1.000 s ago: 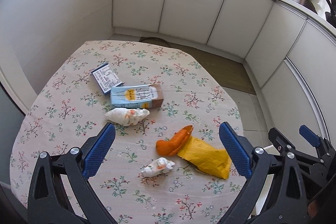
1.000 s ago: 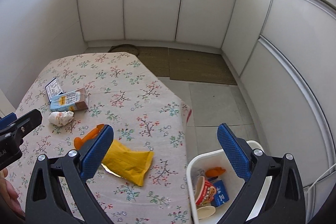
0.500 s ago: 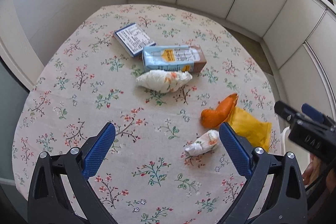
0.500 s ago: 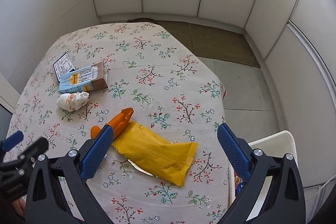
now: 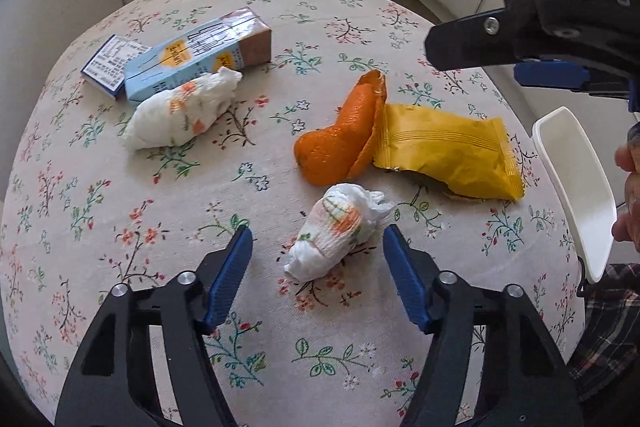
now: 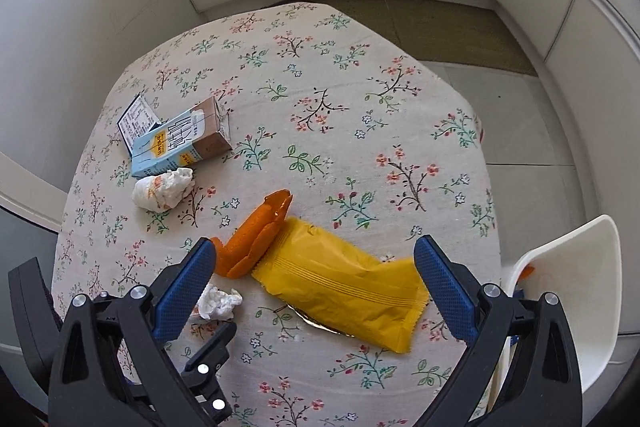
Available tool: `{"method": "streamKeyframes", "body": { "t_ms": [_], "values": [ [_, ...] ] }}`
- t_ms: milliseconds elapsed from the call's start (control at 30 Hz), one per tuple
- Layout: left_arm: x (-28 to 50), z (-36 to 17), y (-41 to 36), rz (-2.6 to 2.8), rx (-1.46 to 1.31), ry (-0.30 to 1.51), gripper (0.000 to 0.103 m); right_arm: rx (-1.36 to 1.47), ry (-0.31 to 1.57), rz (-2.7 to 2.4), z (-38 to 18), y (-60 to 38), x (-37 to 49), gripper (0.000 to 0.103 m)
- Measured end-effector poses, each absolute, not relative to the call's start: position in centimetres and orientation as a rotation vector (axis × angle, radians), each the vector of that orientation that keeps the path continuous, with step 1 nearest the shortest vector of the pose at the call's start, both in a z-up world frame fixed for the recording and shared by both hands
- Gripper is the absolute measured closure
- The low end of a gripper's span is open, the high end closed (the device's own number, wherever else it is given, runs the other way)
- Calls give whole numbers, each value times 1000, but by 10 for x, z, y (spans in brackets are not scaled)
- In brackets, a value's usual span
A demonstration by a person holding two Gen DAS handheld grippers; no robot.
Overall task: Collect trash
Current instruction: 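Grasp the white tissue bundle with the left tool while the right tool grasps an orange peel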
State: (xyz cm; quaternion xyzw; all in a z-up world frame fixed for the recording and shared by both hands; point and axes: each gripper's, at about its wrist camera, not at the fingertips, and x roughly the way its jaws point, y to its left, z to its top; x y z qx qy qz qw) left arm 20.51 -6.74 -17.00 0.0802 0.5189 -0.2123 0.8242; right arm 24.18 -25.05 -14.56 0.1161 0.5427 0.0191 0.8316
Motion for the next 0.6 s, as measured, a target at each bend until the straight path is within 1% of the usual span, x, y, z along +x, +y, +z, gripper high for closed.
{"method": "streamKeyframes", "body": {
  "t_ms": [100,267,467,533,600],
  "values": [
    [206,-174,-62,-462,116,1100,72,265,1149,48,-149,-248,247,7],
    [195,-172,-25,-419,-32,1077,76,258,1150,85,-154,-236,254,7],
    [175,-167,36,-292,-146,1065,76,233,1167,119,-164,-213,261,8],
    [171,-164,53,-263,-168,1064,76,230,1170,123,-167,-207,263,11],
    [168,-160,67,-240,-188,1065,76,213,1170,121,-170,-198,265,18]
  ]
}}
